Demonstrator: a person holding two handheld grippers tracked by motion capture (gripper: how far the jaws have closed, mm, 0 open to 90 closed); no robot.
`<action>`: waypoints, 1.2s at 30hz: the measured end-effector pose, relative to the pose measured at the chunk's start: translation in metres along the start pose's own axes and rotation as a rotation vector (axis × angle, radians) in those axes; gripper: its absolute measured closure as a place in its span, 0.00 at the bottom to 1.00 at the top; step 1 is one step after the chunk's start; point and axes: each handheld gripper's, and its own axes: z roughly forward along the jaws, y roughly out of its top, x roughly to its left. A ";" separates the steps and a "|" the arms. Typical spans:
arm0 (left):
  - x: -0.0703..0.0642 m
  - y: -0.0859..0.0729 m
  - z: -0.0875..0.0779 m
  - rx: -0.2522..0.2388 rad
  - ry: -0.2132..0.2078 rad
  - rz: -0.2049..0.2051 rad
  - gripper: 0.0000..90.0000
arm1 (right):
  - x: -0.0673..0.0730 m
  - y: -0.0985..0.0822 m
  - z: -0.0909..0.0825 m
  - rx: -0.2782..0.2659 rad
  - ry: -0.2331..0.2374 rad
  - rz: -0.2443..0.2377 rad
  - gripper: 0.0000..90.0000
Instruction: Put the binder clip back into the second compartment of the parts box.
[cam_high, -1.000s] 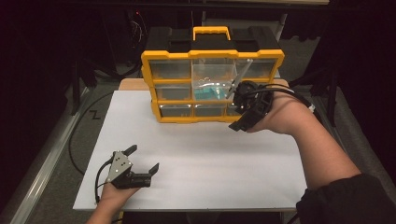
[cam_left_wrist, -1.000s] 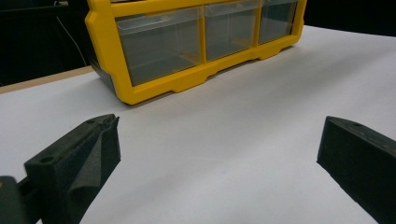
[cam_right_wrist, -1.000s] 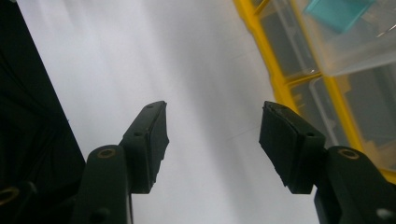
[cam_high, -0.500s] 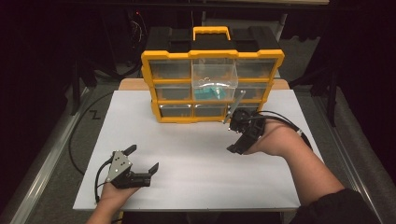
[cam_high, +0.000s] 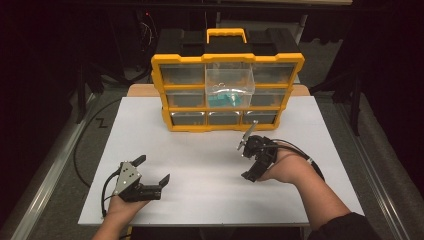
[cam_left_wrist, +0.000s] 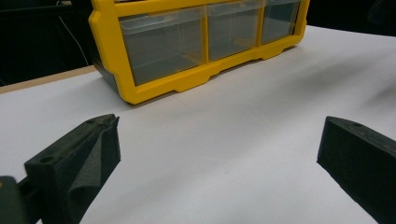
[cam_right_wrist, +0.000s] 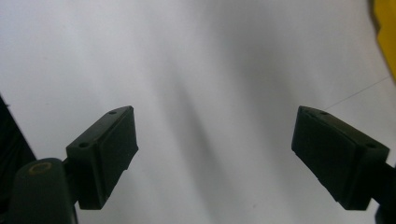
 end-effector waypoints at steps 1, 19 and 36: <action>0.000 0.000 0.000 0.003 0.000 0.001 0.00 | 0.000 -0.001 0.005 0.002 0.000 -0.002 0.14; 0.000 0.000 0.001 0.006 0.000 0.000 0.00 | 0.009 -0.016 0.054 -0.032 -0.020 0.047 0.01; 0.001 0.001 0.002 0.016 0.002 -0.029 0.00 | 0.013 -0.051 0.058 -0.402 -0.055 0.190 0.01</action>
